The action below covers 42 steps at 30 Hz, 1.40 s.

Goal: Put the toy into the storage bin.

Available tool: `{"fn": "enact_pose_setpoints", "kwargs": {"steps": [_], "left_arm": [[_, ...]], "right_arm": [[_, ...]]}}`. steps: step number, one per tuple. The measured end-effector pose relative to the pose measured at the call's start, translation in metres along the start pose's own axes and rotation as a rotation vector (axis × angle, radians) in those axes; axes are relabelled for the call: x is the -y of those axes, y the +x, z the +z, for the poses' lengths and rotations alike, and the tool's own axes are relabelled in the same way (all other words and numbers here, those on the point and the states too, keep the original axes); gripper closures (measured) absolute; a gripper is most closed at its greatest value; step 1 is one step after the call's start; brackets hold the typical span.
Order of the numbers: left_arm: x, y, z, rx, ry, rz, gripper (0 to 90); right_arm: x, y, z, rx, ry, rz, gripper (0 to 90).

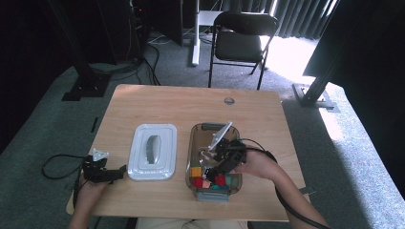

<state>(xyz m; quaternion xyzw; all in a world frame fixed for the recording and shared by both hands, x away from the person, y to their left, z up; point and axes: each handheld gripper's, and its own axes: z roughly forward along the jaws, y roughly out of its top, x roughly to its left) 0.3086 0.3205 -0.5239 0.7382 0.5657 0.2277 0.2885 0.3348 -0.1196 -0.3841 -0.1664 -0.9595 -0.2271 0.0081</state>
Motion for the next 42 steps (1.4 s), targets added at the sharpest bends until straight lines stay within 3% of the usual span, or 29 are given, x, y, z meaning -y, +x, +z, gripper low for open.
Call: {"fn": "enact_pose_setpoints", "kwargs": {"steps": [15,22,33,42], "left_arm": [[0.0,0.0,0.0,0.0,-0.002,-0.001,0.5],[0.0,0.0,0.0,-0.001,-0.003,0.0,0.5],[0.0,0.0,0.0,0.0,-0.001,0.0,0.5],[0.0,0.0,0.0,0.0,-0.001,0.0,0.5]], "right_arm": [[0.049,-0.029,-0.046,0.103,-0.131,0.148,46.0],[0.073,-0.054,-0.053,0.145,-0.167,0.242,46.0],[0.094,-0.112,-0.023,0.199,-0.162,0.442,46.0],[0.089,-0.144,0.021,0.214,-0.112,0.525,46.0]]}}
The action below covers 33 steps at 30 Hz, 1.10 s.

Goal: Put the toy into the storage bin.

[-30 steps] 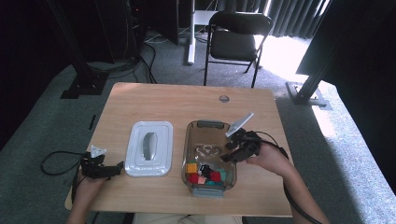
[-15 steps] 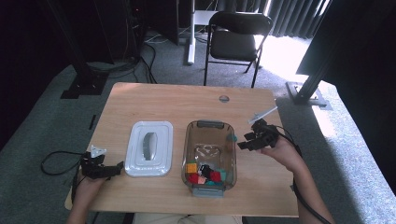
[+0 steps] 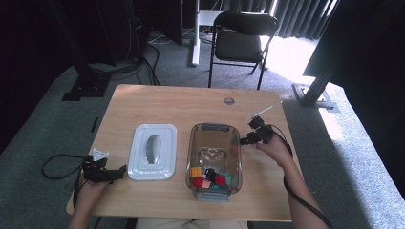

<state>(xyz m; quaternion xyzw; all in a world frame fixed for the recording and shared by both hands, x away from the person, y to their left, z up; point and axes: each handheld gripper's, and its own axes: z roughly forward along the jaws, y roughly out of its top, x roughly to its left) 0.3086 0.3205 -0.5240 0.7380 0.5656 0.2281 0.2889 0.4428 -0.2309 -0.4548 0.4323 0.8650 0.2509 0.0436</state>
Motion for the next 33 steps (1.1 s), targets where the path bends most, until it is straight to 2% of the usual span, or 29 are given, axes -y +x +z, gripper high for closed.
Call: {"fn": "enact_pose_setpoints", "kwargs": {"steps": [2,4,11,19,20,22,23,28,33], "left_arm": [[0.0,0.0,0.0,0.0,0.0,0.0,0.5],[0.0,0.0,0.0,0.0,0.0,0.0,0.5],[0.0,0.0,0.0,0.0,0.0,0.0,0.5],[0.0,0.0,0.0,0.0,0.0,0.0,0.5],[0.0,0.0,0.0,0.0,0.0,0.0,0.5],[0.0,0.0,0.0,0.0,0.0,0.0,0.5],[0.0,0.0,0.0,0.0,0.0,0.0,0.5],[0.0,0.0,0.0,0.0,0.0,0.0,0.5],[0.0,0.0,0.0,0.0,0.0,0.0,0.5]], "right_arm": [[-0.001,-0.001,0.009,0.011,0.012,0.008,46.0],[-0.003,-0.003,0.015,0.008,0.0,0.024,46.0],[-0.011,-0.006,0.032,0.011,0.015,0.043,46.0],[-0.014,-0.005,0.046,0.02,0.054,0.039,46.1],[-0.014,-0.004,0.048,0.024,0.055,0.036,48.2],[-0.014,-0.004,0.048,0.031,0.053,0.027,51.6],[-0.014,-0.004,0.048,0.039,0.057,0.034,56.4],[-0.013,-0.007,0.044,0.044,0.066,0.021,58.4],[-0.009,-0.009,0.033,0.046,0.064,0.02,58.5]]}}
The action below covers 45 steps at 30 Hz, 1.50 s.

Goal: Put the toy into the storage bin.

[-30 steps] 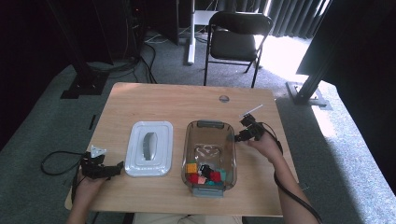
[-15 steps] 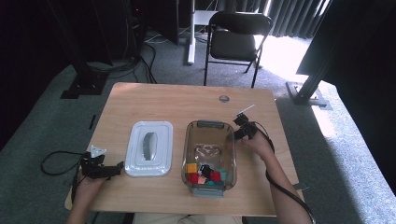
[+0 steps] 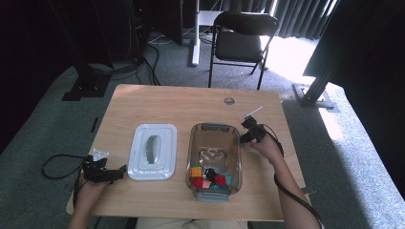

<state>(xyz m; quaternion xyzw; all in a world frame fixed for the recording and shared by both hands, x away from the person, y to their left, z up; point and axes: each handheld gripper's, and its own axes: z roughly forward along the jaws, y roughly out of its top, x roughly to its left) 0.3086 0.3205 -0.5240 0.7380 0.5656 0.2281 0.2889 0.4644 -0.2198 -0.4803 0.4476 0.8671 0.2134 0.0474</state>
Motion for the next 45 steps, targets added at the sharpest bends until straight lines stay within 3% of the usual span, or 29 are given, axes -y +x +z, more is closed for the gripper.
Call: {"fn": "enact_pose_setpoints", "kwargs": {"steps": [10,19,32,45], "left_arm": [[0.0,0.0,0.0,0.0,0.0,0.0,0.5],[0.0,0.0,0.0,0.0,0.001,0.0,0.5],[0.0,0.0,0.0,0.0,0.0,0.0,0.5],[0.0,0.0,0.0,-0.001,-0.001,0.0,0.5]], "right_arm": [[0.015,-0.008,-0.017,0.018,0.004,0.006,58.6],[0.024,-0.005,-0.054,0.026,-0.038,-0.014,58.6],[0.03,0.033,-0.116,-0.003,-0.137,-0.147,58.7],[0.027,0.077,-0.144,-0.052,-0.18,-0.294,58.6]]}}
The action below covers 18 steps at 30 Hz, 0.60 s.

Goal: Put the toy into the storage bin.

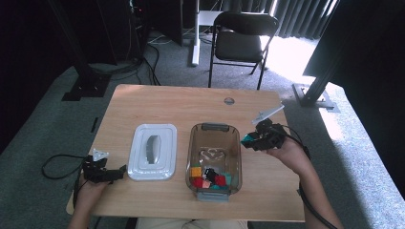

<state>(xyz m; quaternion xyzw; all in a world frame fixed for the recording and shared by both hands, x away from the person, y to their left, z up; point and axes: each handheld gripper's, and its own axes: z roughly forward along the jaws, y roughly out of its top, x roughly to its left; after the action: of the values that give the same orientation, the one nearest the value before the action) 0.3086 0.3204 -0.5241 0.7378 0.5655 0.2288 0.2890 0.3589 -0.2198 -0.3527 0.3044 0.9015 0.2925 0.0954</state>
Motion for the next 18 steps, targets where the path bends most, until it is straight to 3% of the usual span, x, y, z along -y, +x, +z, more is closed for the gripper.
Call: {"fn": "enact_pose_setpoints", "kwargs": {"steps": [18], "left_arm": [[0.0,0.0,0.0,0.002,0.003,0.0,0.5]], "right_arm": [[-0.016,0.039,0.001,-0.085,0.015,-0.142,58.6]]}}
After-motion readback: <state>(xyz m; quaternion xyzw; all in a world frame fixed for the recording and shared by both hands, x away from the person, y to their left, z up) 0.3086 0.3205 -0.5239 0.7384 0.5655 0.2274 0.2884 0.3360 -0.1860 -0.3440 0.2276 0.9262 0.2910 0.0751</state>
